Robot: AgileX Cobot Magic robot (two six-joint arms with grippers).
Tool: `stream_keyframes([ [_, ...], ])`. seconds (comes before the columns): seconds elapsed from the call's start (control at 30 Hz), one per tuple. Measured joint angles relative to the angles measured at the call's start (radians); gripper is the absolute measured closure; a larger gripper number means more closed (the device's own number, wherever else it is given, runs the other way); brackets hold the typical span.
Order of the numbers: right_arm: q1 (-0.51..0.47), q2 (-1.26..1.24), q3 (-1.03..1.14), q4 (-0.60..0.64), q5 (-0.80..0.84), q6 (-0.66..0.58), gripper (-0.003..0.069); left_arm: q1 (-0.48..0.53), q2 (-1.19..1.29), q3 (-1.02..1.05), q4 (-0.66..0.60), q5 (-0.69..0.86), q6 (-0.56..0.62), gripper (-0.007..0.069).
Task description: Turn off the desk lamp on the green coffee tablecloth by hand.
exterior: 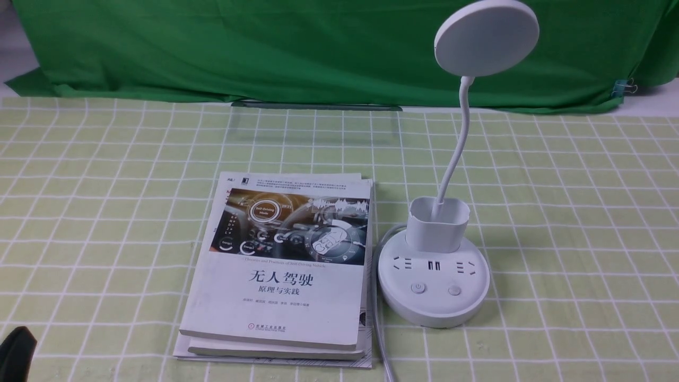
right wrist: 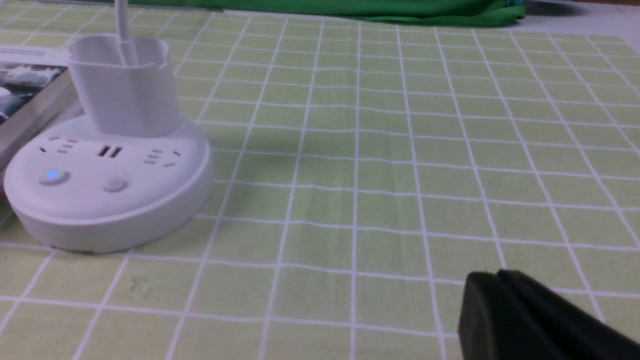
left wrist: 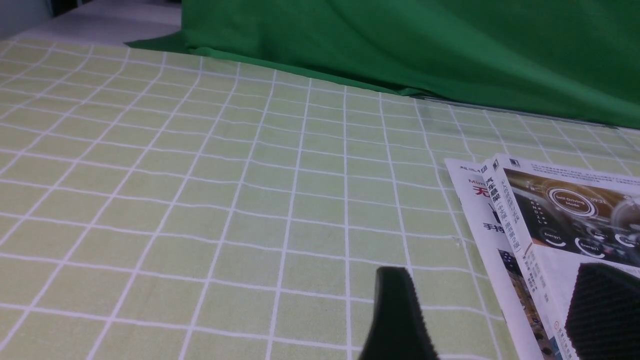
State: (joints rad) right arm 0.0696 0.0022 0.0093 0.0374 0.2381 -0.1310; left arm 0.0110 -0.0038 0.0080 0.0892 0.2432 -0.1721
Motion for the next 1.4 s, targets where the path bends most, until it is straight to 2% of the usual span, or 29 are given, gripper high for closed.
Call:
stream_keyframes([
  [1.4, 0.0, 0.0, 0.0, 0.0, 0.0, 0.004, 0.0533, 0.0, 0.0, 0.0, 0.0, 0.0, 0.0, 0.0214],
])
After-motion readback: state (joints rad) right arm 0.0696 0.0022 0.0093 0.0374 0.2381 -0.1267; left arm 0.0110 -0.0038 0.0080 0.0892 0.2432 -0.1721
